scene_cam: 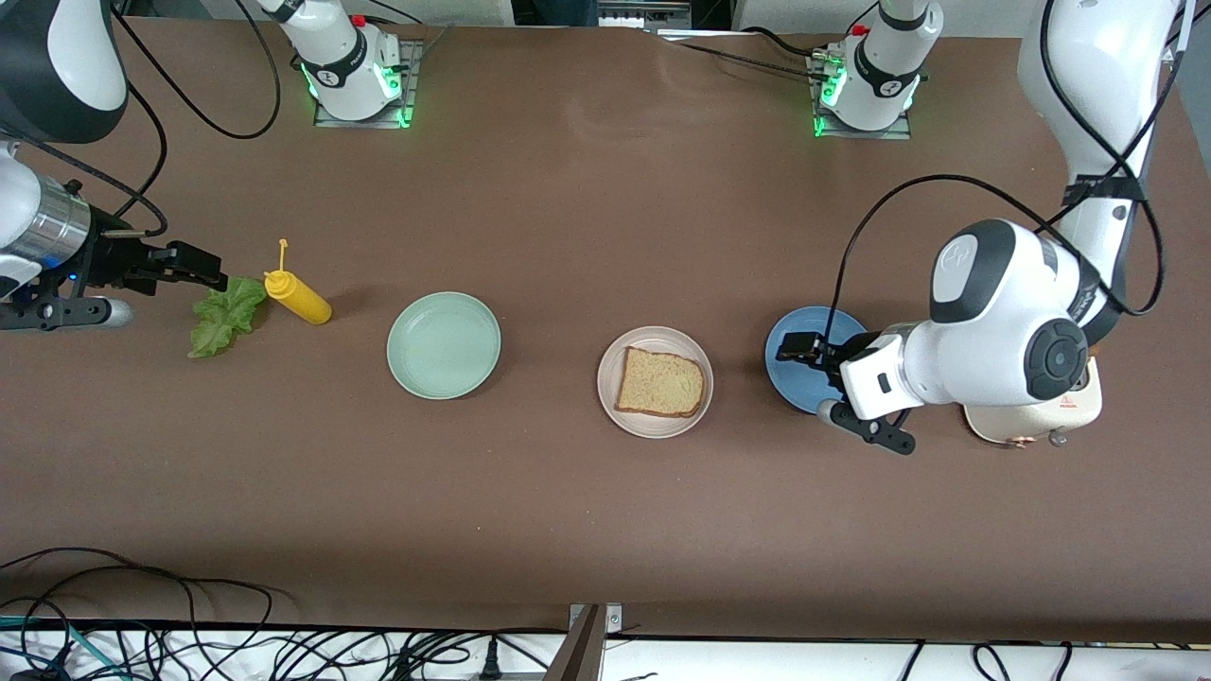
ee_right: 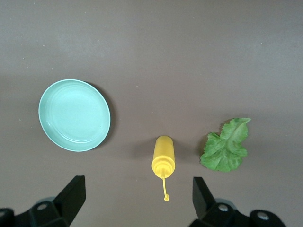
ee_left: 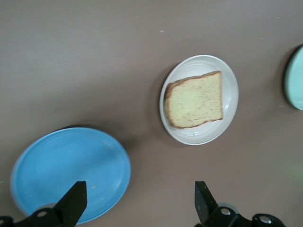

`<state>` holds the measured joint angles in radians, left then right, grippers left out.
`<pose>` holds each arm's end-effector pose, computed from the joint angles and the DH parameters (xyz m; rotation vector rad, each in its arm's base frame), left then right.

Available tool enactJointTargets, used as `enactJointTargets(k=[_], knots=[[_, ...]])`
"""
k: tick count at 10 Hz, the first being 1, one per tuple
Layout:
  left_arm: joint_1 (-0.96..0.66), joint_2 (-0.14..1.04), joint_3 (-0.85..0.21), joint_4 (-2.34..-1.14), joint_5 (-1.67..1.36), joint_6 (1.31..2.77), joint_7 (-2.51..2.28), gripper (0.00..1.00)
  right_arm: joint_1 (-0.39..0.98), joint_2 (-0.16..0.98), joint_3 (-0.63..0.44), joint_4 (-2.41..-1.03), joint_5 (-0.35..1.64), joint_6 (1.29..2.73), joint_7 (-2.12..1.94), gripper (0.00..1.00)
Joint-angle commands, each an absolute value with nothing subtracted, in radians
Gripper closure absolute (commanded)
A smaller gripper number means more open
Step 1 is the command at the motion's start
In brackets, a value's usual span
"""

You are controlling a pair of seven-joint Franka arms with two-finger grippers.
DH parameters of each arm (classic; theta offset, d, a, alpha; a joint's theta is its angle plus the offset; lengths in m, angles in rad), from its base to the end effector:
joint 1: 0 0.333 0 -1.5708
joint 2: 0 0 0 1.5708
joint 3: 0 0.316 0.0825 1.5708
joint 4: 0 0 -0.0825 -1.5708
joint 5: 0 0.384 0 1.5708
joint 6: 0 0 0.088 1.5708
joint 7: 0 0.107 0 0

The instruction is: Make sandwich on beige plate with both arms

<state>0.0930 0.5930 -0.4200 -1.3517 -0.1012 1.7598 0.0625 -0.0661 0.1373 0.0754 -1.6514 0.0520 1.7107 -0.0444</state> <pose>0.6753 -0.1756 0.3939 2.7846 -0.4416 -0.2535 0.5970 0.0081 0.5191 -3.0757 -0.0679 0.1178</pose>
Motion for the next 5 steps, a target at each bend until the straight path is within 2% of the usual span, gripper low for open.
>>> enactJointTargets(k=[1,5], knots=[[0.095,0.511,-0.414,-1.367,-0.006,1.697,-0.014,0.0,-0.077,0.127,0.08,-1.66,0.071,1.706,-0.051,0.0],[0.146,0.422,-0.408,-1.359,0.057,1.606,-0.014,0.0,-0.077,0.127,0.081,-1.66,0.071,1.706,-0.051,0.0]])
